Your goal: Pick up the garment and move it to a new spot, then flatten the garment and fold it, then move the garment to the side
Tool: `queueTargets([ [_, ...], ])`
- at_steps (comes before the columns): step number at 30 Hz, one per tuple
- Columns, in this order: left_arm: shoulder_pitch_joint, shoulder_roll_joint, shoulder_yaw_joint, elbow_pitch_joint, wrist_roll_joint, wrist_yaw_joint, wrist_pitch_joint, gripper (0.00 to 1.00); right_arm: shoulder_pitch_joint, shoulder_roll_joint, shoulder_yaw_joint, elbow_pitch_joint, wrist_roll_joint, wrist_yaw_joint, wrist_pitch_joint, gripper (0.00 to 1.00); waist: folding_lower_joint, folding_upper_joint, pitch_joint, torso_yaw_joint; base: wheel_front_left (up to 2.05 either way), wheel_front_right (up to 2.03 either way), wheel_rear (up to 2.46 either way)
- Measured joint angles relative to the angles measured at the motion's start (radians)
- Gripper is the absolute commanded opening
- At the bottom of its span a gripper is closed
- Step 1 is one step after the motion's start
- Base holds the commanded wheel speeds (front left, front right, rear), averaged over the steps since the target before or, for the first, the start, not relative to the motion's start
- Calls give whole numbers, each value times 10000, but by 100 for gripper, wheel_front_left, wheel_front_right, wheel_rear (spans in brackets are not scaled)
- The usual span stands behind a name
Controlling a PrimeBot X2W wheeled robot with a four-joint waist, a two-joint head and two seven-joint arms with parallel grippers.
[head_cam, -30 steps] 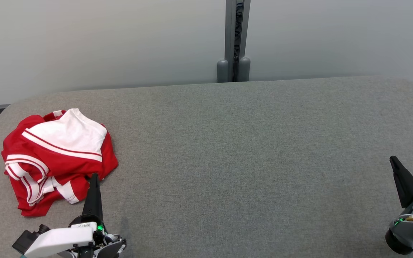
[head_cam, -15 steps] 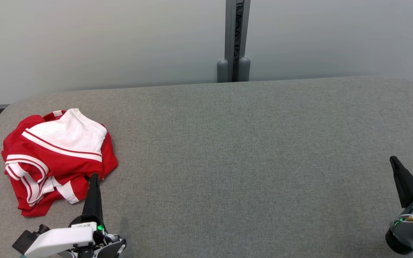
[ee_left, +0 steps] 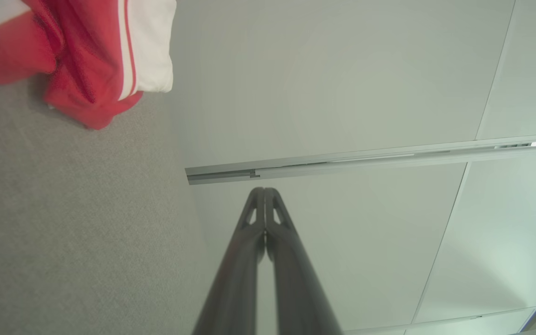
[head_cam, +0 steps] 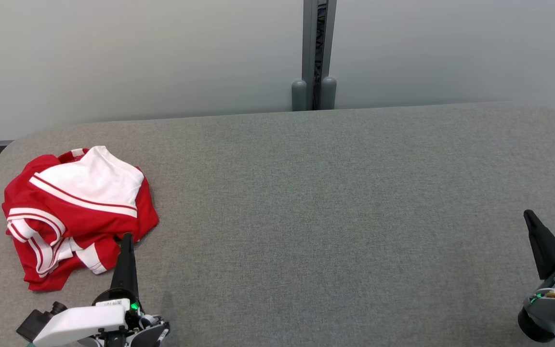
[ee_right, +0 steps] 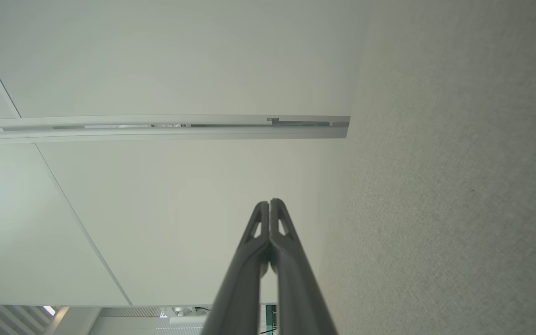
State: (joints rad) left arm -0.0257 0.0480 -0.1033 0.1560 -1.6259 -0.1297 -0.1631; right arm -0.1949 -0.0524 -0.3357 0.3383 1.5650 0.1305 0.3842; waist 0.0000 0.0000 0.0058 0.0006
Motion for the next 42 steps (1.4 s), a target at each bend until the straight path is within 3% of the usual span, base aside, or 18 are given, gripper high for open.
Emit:
queueTargets([
  [18,0,0,0,0,0,0,0,0,0,0,0,0,0,0,0,0,0,0,0,0,0,0,0],
  [19,12,-4,-2,21,2,2,0,100,12,8,-2,17,2,0,-4,100,0,0,0,0,0,0,0],
  [25,413,-48,-90,477,6,4,-6,100,509,286,42,326,2,-15,-73,100,0,0,1,0,0,0,0],
  [42,123,-42,-198,374,424,4,-224,100,607,186,907,-667,-140,-13,-1313,100,1,0,-2,0,0,0,0],
])
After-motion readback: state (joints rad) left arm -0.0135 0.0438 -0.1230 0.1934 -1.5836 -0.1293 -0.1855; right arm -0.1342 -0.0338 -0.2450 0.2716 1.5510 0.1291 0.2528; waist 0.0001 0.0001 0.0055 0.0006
